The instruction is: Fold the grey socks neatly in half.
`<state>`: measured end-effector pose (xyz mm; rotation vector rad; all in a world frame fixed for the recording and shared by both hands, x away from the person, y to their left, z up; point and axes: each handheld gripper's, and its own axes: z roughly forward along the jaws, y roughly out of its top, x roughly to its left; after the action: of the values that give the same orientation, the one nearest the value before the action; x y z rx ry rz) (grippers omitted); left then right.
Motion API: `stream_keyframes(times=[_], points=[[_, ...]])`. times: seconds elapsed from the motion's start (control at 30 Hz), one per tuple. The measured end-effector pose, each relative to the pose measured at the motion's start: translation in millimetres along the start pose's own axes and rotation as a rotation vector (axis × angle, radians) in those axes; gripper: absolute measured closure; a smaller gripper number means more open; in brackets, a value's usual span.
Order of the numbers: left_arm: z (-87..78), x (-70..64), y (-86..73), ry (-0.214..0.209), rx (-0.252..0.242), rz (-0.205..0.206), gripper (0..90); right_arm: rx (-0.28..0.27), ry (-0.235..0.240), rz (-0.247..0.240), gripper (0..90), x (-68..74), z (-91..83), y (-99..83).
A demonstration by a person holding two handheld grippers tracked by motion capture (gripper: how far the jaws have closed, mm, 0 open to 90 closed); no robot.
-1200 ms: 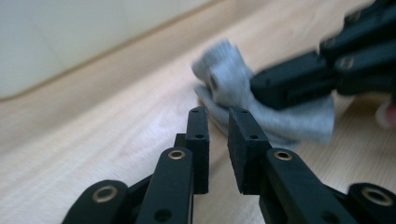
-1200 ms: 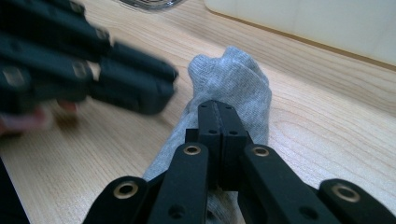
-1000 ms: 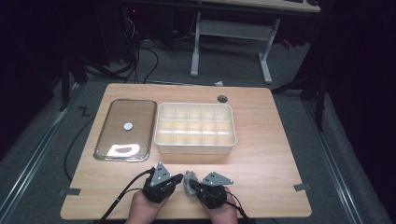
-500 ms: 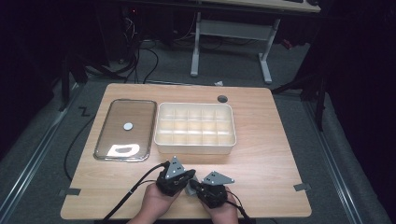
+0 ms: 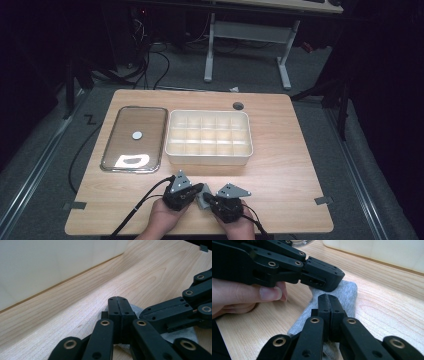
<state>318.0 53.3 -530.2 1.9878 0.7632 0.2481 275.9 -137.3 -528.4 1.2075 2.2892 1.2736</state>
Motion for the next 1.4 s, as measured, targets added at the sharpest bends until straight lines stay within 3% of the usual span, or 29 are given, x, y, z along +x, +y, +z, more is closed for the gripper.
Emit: stream_keyframes(times=[0.27,0.47,0.57,0.67,1.0,1.1,1.17,1.27,1.4], points=[[0.1,0.2,-1.1,0.005,-0.010,0.004,90.0,-0.004,-0.012,-0.004,90.0,2.1,-3.3,3.6],[0.2,0.2,-1.1,0.005,-0.011,0.004,90.0,-0.056,0.016,-0.049,90.0,10.7,-21.3,11.9],[0.4,0.1,-1.1,0.004,-0.012,0.003,90.0,-0.034,0.027,-0.076,90.0,17.8,-23.8,7.5],[0.5,0.1,-1.0,0.002,-0.010,0.008,90.0,0.028,0.019,-0.078,90.0,18.3,-15.6,-2.5],[1.5,1.9,-0.7,-0.002,-0.001,-0.009,90.0,0.029,0.018,-0.088,90.0,18.3,-9.2,-10.7],[0.9,0.7,-0.9,0.002,-0.005,0.001,90.0,0.027,0.027,-0.074,89.0,17.6,-11.4,-8.9],[0.9,0.8,-0.9,0.006,-0.005,-0.003,90.0,-0.003,0.048,-0.052,82.0,15.8,-16.9,-6.0],[0.8,0.8,-0.9,0.009,-0.005,-0.003,90.0,-0.027,0.016,-0.022,72.9,10.1,-22.7,0.7],[0.6,0.6,-1.0,0.010,-0.006,-0.001,90.0,-0.020,0.008,0.074,57.7,-3.0,-20.8,2.7]])
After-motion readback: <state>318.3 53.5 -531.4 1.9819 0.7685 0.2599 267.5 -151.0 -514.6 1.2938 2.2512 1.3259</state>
